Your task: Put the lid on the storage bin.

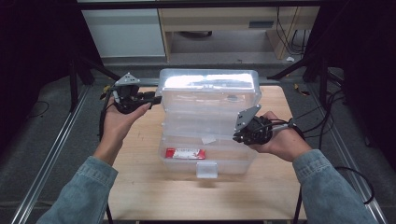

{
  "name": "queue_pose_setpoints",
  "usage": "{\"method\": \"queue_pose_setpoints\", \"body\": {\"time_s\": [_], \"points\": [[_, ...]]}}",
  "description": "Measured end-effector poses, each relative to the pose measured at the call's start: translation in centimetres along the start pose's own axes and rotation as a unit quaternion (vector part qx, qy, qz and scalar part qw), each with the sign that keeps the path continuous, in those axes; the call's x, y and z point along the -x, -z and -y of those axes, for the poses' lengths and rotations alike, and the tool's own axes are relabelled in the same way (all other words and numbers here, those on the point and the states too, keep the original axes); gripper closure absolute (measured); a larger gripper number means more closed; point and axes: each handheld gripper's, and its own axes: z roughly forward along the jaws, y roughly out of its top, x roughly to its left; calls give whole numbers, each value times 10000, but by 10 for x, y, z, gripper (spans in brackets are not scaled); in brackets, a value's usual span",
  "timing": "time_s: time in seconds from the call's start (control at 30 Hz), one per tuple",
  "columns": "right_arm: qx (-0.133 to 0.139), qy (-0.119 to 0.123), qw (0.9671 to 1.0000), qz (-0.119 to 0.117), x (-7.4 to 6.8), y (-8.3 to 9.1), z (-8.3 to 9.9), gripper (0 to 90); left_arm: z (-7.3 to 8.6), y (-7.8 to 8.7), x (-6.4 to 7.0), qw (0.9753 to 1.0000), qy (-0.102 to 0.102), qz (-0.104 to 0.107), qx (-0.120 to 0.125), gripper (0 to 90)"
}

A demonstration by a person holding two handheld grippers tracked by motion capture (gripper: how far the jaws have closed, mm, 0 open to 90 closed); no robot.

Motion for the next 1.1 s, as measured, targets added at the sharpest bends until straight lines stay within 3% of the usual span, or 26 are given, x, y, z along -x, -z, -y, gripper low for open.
{"method": "queue_pose_setpoints", "body": {"time_s": [0.57,0.8,1.1], "points": [[-7,-90,10000,2,-4,-1,10,810,3,3,7,9998,-83,157,-62,648],[54,-177,9998,2,-5,-1,15,794,8,7,11,9996,-208,156,-141,649],[144,-302,9994,51,-12,0,19,690,12,10,17,9991,-356,132,-209,646]]}}
